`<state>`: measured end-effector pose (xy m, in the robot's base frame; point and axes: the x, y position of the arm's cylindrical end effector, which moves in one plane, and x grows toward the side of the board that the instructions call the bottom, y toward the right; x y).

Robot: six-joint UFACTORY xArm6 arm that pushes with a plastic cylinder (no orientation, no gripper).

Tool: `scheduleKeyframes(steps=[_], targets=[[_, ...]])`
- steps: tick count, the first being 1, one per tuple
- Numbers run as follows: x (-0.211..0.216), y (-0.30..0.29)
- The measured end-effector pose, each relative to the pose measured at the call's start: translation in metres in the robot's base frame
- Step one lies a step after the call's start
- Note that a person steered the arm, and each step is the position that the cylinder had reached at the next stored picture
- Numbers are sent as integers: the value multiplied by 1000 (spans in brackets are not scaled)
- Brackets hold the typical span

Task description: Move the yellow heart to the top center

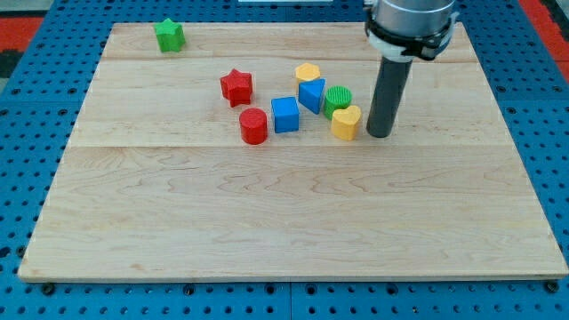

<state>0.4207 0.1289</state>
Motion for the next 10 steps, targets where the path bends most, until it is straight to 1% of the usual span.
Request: scheduleKeyframes(steps=[1,2,3,4,5,6,7,8,9,10], targets=[[11,-21],[12,-73],[-22,-110],[-21,-74],[-25,-22],[-45,-41],[-47,-104],[-71,-145],[-120,-162],[-156,-162]])
